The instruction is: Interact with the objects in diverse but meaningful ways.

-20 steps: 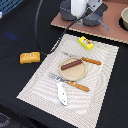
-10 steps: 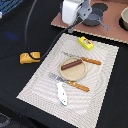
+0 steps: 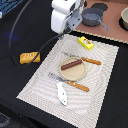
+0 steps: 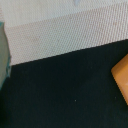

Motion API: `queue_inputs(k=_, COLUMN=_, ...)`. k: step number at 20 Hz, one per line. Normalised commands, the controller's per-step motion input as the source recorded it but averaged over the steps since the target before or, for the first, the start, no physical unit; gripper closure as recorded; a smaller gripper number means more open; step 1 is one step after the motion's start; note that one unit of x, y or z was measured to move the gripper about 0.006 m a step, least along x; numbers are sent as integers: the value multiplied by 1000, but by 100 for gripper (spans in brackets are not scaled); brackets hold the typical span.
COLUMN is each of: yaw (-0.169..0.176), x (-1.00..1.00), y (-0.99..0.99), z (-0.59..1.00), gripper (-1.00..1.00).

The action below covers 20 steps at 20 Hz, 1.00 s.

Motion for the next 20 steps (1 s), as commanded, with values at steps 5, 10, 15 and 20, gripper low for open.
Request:
queue_inputs(k=5, yaw=8, x=-779, y=-572, z=-210, gripper=-100)
queue_inputs(k=10, yaw=41, x=-713, y=-447, z=-125, gripper=-100)
queue_inputs(k=15, yaw=102, x=-641, y=-239, z=-56, gripper=-100)
queue_inputs(k=20, yaw=159, x=-594, y=-43, z=-11, gripper=-100)
